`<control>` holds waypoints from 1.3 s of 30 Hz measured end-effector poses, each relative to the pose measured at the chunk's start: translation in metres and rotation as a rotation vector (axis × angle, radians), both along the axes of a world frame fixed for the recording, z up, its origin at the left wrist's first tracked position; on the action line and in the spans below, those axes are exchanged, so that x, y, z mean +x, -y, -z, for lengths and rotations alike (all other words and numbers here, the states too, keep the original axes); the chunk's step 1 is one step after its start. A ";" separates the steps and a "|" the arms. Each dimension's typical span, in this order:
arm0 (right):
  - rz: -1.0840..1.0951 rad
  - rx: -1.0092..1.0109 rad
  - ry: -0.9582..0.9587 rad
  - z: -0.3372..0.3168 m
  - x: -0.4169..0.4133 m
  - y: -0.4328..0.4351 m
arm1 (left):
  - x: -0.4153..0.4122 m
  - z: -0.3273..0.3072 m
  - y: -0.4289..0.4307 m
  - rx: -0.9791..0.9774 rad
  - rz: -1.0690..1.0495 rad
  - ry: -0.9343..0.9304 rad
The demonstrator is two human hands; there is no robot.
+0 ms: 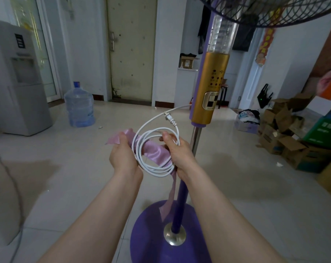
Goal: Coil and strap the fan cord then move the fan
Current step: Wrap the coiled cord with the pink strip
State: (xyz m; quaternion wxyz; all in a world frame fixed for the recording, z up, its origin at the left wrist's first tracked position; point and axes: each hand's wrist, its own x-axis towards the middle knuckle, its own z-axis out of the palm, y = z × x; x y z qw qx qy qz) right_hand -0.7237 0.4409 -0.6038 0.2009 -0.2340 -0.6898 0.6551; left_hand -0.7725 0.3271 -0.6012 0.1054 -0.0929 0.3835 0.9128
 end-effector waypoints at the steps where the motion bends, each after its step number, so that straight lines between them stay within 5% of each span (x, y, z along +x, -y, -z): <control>1: 0.014 0.019 -0.004 0.001 -0.001 -0.001 | 0.003 0.003 -0.002 -0.148 0.006 -0.079; 3: 0.032 0.024 0.009 0.001 -0.001 0.001 | 0.009 0.012 -0.004 -0.443 0.019 -0.326; 8: 0.028 0.077 0.008 0.001 -0.004 0.007 | 0.010 0.026 0.000 -0.828 0.039 -0.869; 11: -0.034 -0.103 -0.012 0.005 -0.004 0.007 | 0.011 0.021 -0.001 -1.094 0.058 -1.007; 17: -0.068 0.029 0.067 0.003 -0.006 0.001 | -0.007 0.001 0.022 -1.525 0.530 -1.111; 20: -0.026 0.040 0.079 0.001 -0.014 0.006 | -0.001 -0.001 0.018 -1.709 0.466 -1.099; 25: -0.032 0.021 -0.002 0.004 -0.021 0.012 | 0.007 0.003 0.000 -1.818 0.137 -1.101; 39: -0.277 0.159 -0.089 0.001 -0.007 0.000 | -0.006 0.023 -0.005 -1.619 -0.012 -1.108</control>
